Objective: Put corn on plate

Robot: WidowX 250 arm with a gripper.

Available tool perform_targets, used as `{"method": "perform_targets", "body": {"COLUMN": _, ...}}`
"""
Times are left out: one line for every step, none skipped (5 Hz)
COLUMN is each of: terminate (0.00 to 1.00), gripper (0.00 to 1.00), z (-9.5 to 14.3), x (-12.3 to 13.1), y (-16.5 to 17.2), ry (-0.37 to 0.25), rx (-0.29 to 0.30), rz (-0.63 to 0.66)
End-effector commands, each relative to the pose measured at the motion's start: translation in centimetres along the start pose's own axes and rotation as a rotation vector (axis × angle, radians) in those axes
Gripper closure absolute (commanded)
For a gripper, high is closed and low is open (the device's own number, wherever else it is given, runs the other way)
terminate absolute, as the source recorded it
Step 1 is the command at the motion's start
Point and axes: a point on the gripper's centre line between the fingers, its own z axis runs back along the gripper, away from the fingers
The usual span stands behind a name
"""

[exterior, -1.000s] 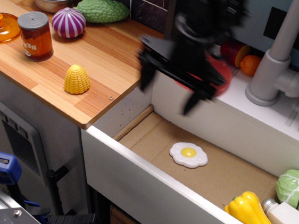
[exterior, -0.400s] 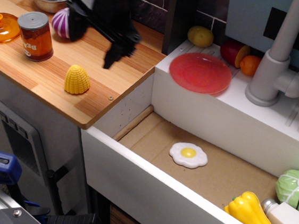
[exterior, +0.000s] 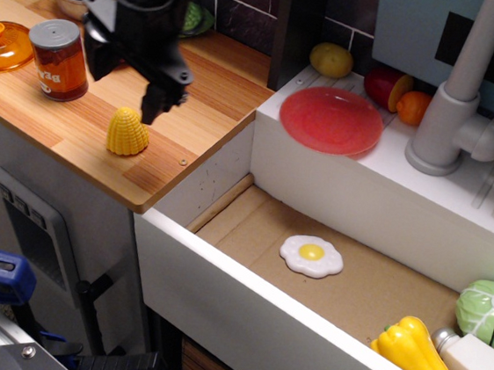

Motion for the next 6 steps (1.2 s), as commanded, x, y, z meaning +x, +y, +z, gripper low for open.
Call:
{"method": "perform_targets", "body": {"terminate": 0.0, "gripper": 0.0, "z": -1.0, "x": 0.8, "y": 1.0, "ry": -0.06, "rx": -0.021, "rz": -0.016}}
{"method": "perform_targets", "body": {"terminate": 0.0, "gripper": 0.0, "z": -1.7, "x": 1.1, "y": 1.1, "ry": -0.073, "rx": -0.033, "rz": -0.026}}
{"method": "perform_targets", "body": {"terminate": 0.0, "gripper": 0.0, "z": -2.4, "x": 1.0, "y": 1.2, "ry": -0.076, "rx": -0.044, "rz": -0.025}}
{"method": "perform_targets", "body": {"terminate": 0.0, "gripper": 0.0, "z": -3.5, "x": 0.6, "y": 1.1, "ry": -0.089, "rx": -0.061, "rz": -0.019}}
{"method": "perform_targets", "body": {"terminate": 0.0, "gripper": 1.0, "z": -4.6, "x": 0.4, "y": 0.9, "ry": -0.097, "rx": -0.085, "rz": -0.005}}
{"method": "perform_targets", "body": {"terminate": 0.0, "gripper": 1.0, "z": -5.2, "x": 0.6, "y": 0.6, "ry": -0.099, "rx": -0.107, "rz": 0.001}}
